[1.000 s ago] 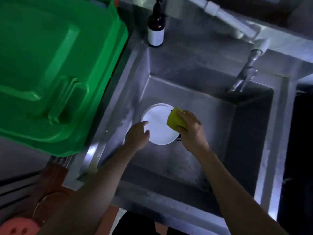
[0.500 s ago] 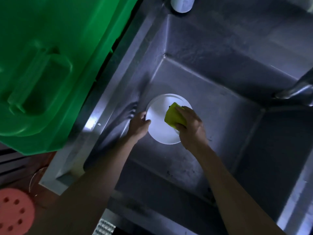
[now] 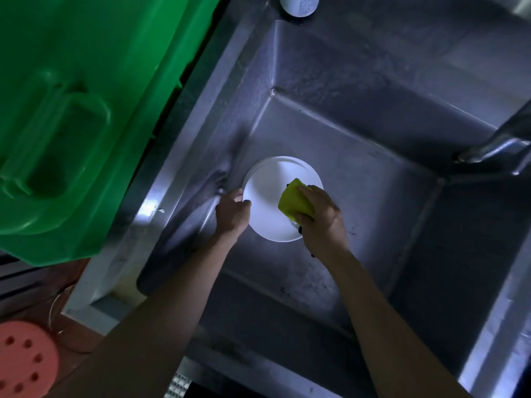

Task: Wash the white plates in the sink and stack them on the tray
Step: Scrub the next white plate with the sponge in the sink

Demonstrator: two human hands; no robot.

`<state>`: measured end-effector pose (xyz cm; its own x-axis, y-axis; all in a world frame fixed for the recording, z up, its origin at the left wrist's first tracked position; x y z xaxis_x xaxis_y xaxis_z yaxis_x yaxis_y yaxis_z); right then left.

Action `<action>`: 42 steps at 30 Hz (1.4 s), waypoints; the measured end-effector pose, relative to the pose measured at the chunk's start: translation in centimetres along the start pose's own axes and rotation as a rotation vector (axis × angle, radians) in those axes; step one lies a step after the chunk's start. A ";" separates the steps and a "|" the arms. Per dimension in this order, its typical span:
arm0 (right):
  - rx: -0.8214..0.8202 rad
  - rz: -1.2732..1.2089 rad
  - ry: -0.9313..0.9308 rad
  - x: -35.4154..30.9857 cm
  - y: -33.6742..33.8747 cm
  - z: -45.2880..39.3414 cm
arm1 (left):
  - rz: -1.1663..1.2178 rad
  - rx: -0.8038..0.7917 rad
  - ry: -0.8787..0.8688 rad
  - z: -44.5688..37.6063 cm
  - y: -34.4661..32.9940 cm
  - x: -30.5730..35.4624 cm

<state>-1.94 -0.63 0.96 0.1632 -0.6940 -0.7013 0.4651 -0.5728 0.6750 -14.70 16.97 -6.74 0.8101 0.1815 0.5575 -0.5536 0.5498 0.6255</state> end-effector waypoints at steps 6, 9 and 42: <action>0.010 0.004 -0.005 0.5 0.6 1.9 | 0.131 -0.018 0.144 0.8 0.0 -0.5; 0.012 -0.017 0.010 0.4 1.1 3.0 | 0.160 -0.044 0.184 1.7 0.0 -0.7; 0.231 -0.081 0.030 -6.0 14.4 11.6 | 0.434 -0.463 0.190 16.3 4.4 6.4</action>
<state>-6.28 -9.79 17.52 0.1610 -0.6304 -0.7594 0.2666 -0.7131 0.6484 -15.09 7.26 8.51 0.5755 0.5829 0.5737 -0.7319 0.6801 0.0431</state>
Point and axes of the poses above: each hand's wrist, its own z-axis away from the middle knuckle, its own y-axis out of the back of the hand, x = y × z, the point moved 6 cm from there along -z, towards the middle knuckle, and after that the axes turned 12 degrees about x, right-handed, at the moved point
